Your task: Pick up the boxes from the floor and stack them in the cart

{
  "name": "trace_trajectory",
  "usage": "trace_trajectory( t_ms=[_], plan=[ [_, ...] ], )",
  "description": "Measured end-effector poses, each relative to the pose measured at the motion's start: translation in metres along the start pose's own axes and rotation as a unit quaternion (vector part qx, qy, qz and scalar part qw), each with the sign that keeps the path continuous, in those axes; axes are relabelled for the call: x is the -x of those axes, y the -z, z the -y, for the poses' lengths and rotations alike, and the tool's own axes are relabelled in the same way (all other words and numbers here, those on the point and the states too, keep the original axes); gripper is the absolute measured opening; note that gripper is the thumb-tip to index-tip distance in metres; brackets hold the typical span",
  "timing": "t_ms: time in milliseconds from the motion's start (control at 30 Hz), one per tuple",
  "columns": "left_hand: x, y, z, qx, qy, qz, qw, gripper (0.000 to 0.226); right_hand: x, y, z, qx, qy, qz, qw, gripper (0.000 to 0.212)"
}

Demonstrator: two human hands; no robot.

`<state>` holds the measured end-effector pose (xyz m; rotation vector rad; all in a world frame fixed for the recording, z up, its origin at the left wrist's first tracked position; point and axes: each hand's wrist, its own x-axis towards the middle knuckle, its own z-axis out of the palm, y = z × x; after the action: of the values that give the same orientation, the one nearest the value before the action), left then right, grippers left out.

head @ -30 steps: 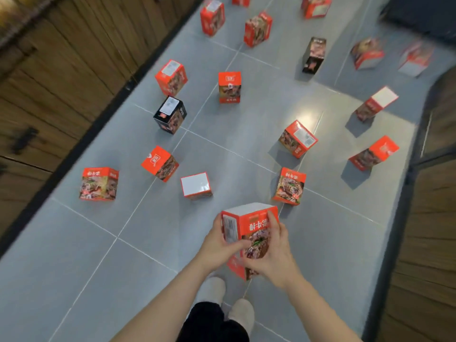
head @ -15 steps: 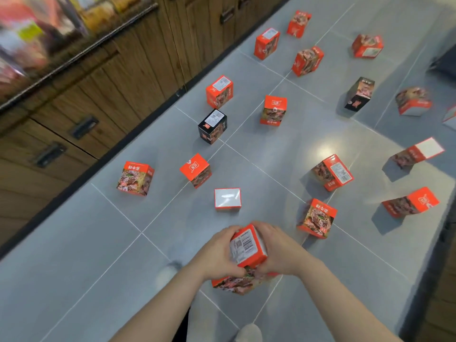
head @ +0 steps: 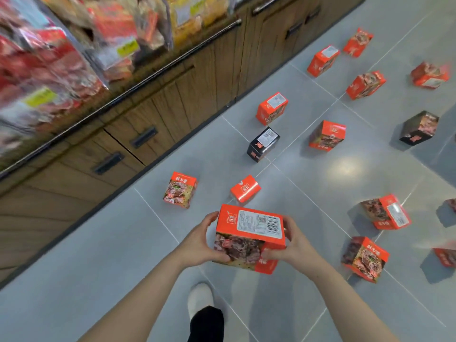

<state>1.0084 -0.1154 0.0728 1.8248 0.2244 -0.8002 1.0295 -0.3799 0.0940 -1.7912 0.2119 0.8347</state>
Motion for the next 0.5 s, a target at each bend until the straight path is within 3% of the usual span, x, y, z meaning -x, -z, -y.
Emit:
trace_trajectory(
  t_ms=[100, 267, 400, 500],
  plan=[
    [-0.013, 0.025, 0.008, 0.042, 0.004, 0.006, 0.999, 0.096, -0.026, -0.011, 0.017, -0.006, -0.005, 0.023, 1.0, 0.091],
    [-0.031, 0.048, 0.013, 0.057, 0.014, -0.079, 0.995, 0.098, -0.074, -0.014, 0.031, 0.062, -0.015, 0.049, 0.997, 0.099],
    [-0.05, 0.071, 0.01, -0.086, 0.029, -0.156, 0.984, 0.113, -0.113, 0.005, 0.039, 0.156, -0.007, 0.04, 0.987, 0.089],
    [-0.069, 0.083, 0.016, -0.152, 0.053, -0.195, 0.967, 0.118, -0.146, 0.025, 0.042, 0.279, 0.016, 0.046, 0.959, 0.092]
  ],
)
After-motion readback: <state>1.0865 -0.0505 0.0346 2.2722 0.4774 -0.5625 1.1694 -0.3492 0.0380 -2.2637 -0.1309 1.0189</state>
